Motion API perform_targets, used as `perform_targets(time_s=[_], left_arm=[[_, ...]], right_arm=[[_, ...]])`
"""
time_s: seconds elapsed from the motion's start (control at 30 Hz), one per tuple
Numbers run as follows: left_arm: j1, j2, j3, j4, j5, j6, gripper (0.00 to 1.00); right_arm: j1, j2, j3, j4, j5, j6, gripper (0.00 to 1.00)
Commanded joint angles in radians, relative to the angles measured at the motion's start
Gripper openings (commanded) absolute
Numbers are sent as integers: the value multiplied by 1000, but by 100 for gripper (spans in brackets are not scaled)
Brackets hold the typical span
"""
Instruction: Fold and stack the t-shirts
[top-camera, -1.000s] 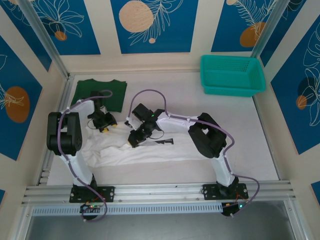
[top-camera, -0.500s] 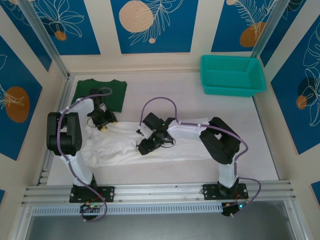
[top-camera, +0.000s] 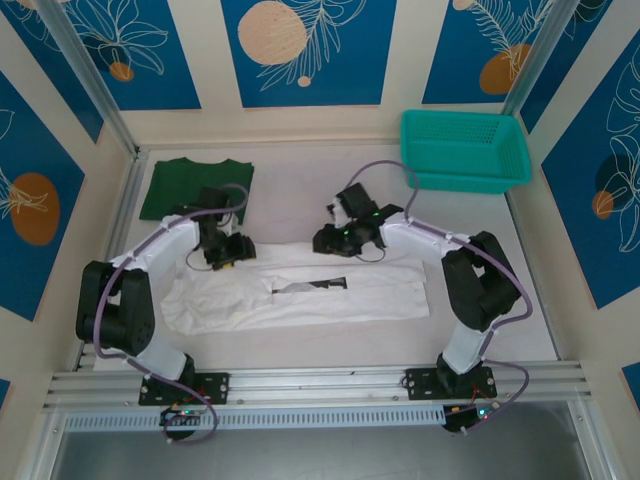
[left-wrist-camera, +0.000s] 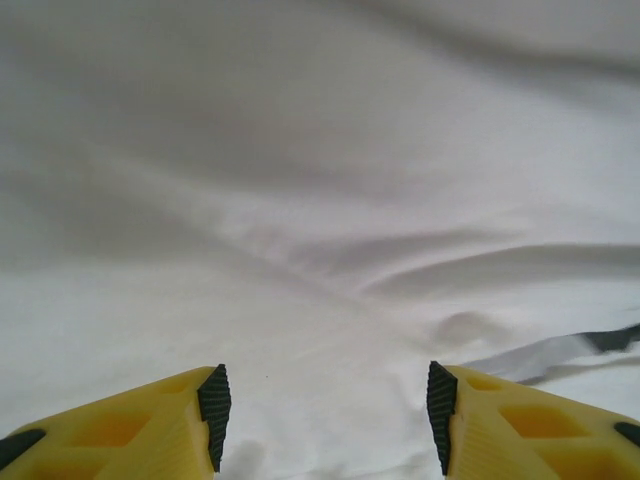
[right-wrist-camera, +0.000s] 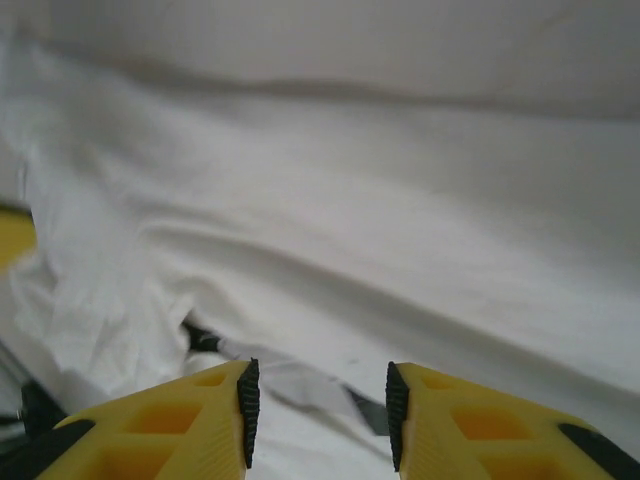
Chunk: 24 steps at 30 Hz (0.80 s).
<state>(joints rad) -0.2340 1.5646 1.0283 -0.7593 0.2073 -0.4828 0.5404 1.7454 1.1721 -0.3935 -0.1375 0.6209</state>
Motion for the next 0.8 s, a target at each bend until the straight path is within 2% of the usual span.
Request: perform_targets(time_s=[0.0,0.13,0.37,0.57,0.67,0.77], left_arm=[[9,7,-91,44,-74,-76,59],[-10,148,-75,97,-16,-99,60],[-139,322,89,63,-82,-72,62],[-294,515,343,23,-61,-48,62],[-359,611,483,-8,-60,-40,62],[-404,701,609,-22,-38,-37,62]], right_arm=[[-95,12,-49,-103,54,121,42],[-184,30,-114,-129,56,212,42],[-191,12,-207,-215,71,351,44],[-224,-143,-376,-210,60,502,45],[-257,-257,-423,-261,121,539,53],[-327,-371,-481,-279,123,567,55]])
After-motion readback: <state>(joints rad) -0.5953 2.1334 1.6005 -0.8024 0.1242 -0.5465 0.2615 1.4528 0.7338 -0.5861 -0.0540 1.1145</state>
